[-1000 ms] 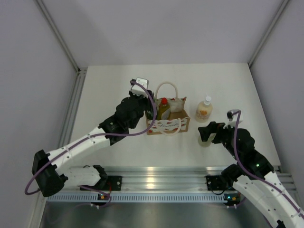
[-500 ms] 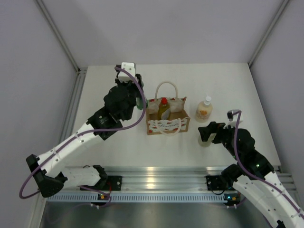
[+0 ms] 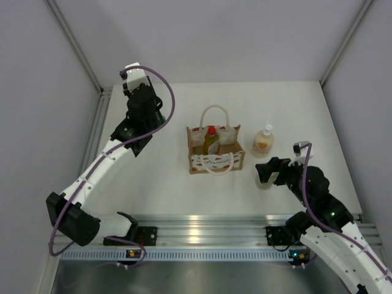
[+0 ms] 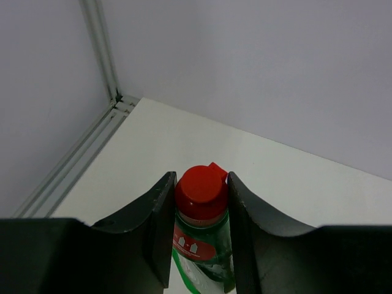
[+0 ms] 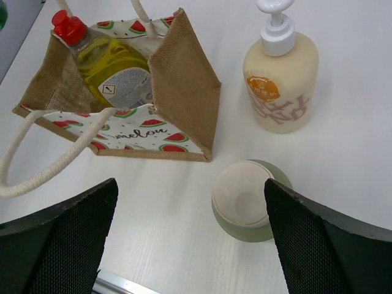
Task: Take the personal care products out of the canvas bag
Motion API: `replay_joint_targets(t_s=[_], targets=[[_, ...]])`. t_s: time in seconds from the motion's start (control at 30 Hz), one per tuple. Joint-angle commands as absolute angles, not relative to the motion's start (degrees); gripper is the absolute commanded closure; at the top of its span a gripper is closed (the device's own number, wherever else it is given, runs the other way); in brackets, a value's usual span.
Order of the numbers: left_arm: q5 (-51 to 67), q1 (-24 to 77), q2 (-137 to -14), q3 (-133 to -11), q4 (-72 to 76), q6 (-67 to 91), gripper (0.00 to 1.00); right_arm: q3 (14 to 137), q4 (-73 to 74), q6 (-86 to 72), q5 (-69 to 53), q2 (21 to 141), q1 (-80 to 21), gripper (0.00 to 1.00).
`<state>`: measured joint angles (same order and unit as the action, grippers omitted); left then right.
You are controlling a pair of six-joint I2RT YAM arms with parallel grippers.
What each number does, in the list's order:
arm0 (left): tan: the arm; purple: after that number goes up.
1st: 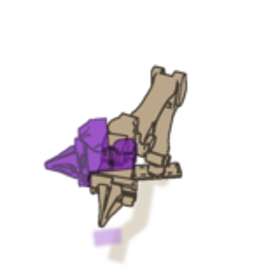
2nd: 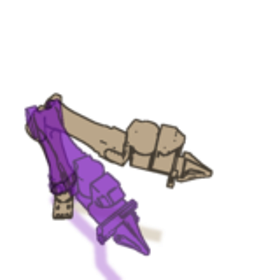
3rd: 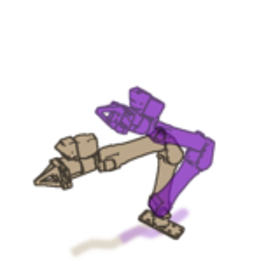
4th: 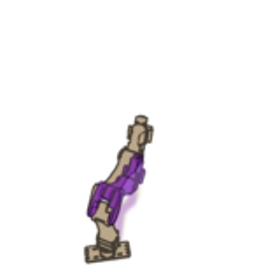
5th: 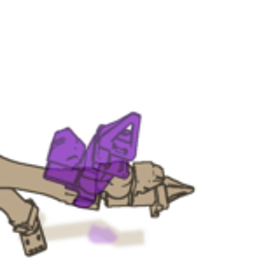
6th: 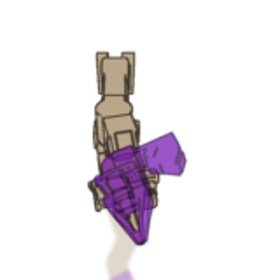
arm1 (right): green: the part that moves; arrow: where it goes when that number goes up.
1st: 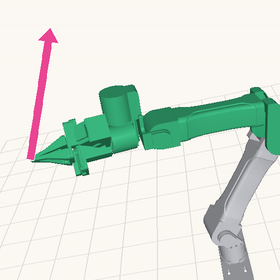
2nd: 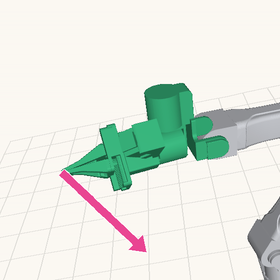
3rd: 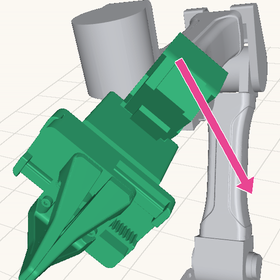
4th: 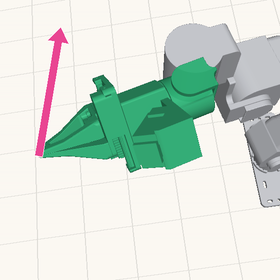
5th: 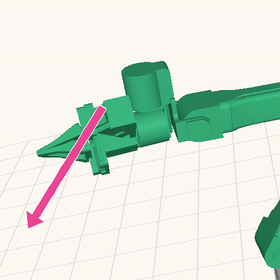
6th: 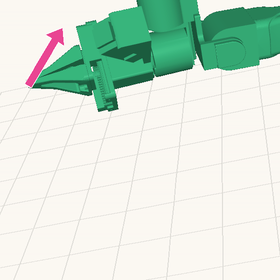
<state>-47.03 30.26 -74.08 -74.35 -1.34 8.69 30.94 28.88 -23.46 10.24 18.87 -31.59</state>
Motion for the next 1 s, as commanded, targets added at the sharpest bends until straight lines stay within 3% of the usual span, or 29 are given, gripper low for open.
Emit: replay_joint_targets(t_s=[0.0, 0.13, 0.37, 0.9, 0.97], targets=[[-46.3, 26.5, -74.5, -74.3, 9.0, 15.1, 1.0, 32.6, 27.5, -22.7, 9.6, 17.9, -31.1, 0.0], [-47.6, 23.8, -77.9, -68.1, 21.6, 12.0, 1.0, 31.7, 26.5, -22.7, 9.4, 17.2, -31.0, 0.01], [-48.3, 21.0, -87.4, -67.9, 28.7, 8.0, 1.0, 31.9, 26.3, -22.4, 8.3, 17.1, -31.1, 0.0], [-51.0, 18.4, -95.8, -62.3, 31.3, 15.3, 0.99, 31.5, 25.8, -22.3, 6.2, 17.1, -31.1, 0.01], [-51.6, 18.5, -96.2, -62.1, 30.4, 16.1, 0.8, 31.5, 25.8, -22.3, 6.0, 16.9, -31.0, 0.0]])
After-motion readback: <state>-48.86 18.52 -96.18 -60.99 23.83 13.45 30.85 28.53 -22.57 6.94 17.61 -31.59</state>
